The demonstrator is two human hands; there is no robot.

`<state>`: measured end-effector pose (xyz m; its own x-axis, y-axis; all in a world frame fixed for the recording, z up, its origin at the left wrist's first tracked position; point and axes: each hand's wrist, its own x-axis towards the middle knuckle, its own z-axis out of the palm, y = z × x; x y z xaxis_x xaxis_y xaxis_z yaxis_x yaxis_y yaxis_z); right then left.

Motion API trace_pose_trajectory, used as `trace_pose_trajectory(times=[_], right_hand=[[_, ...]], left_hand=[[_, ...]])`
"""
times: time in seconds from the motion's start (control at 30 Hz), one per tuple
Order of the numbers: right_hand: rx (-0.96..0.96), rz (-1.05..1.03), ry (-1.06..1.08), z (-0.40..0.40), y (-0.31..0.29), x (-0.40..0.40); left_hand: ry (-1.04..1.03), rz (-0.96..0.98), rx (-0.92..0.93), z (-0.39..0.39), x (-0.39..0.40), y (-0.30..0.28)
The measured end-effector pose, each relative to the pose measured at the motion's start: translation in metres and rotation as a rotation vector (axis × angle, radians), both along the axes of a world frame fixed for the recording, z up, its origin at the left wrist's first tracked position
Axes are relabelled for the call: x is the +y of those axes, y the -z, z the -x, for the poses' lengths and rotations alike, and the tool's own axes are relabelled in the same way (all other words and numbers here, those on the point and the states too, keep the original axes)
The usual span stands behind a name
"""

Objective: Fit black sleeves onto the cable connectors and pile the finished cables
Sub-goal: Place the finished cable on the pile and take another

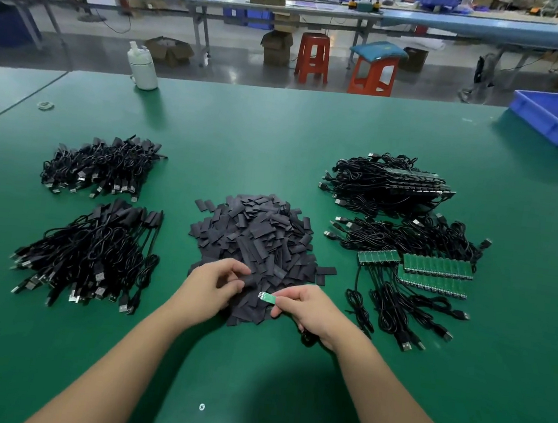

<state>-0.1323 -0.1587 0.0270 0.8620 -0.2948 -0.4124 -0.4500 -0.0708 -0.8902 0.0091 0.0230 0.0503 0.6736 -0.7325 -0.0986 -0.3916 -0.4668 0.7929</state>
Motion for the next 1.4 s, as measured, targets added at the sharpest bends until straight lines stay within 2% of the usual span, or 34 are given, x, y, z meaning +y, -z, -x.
trace_pose_trajectory(times=[0.3,0.43,0.93,1.07,1.2,1.4], right_hand=[[-0.026,-0.089,-0.016,0.001,0.004,-0.005],[-0.037,-0.119,-0.02,0.0,0.006,-0.007],[-0.012,-0.185,-0.033,0.0,0.003,-0.01],[0.031,-0.334,-0.056,-0.002,-0.013,-0.015],[0.073,-0.25,-0.075,-0.003,-0.041,-0.032],[0.043,-0.36,-0.023,0.001,-0.069,-0.051]], left_hand=[[0.064,-0.048,-0.126,0.018,0.0,0.007],[0.055,0.01,-0.203,0.019,0.002,0.004],[0.004,0.056,-0.169,0.021,0.001,0.006],[-0.032,0.064,-0.139,0.017,0.006,0.004],[-0.063,0.085,-0.082,0.014,0.006,-0.003],[-0.052,0.089,-0.106,0.016,0.003,-0.01]])
